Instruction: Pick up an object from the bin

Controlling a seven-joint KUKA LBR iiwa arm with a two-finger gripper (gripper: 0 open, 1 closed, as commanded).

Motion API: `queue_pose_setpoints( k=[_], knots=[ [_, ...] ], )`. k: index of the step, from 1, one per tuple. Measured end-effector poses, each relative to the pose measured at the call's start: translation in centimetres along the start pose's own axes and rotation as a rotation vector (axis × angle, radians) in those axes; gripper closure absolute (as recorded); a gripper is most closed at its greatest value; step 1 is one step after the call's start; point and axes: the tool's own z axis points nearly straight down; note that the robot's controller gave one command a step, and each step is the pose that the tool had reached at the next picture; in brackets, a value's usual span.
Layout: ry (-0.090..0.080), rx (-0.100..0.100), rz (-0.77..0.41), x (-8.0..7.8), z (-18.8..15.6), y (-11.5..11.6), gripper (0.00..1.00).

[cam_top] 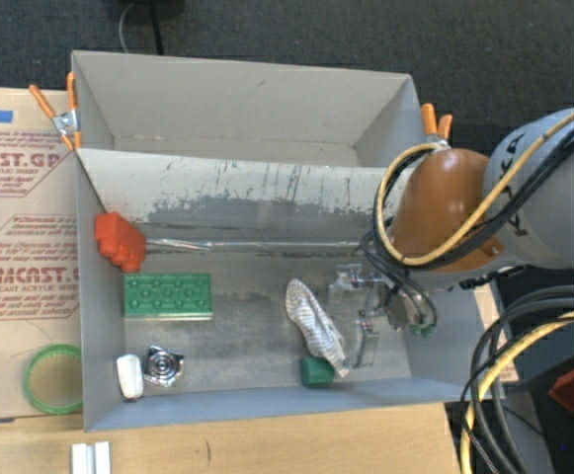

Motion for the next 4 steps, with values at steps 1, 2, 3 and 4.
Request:
queue_pose_setpoints(
  k=[1,2,3,4],
  knots=[
    [-0.007,0.0,0.0,-0.2,-0.4,0.0,0.0],
    [-0.013,0.003,-0.119,0.0,1.4,1.4,0.0],
    [-0.007,0.001,-0.396,1.4,5.1,3.0,0.0],
    [-0.026,0.004,-0.425,1.1,6.6,2.7,0.0]
  ],
)
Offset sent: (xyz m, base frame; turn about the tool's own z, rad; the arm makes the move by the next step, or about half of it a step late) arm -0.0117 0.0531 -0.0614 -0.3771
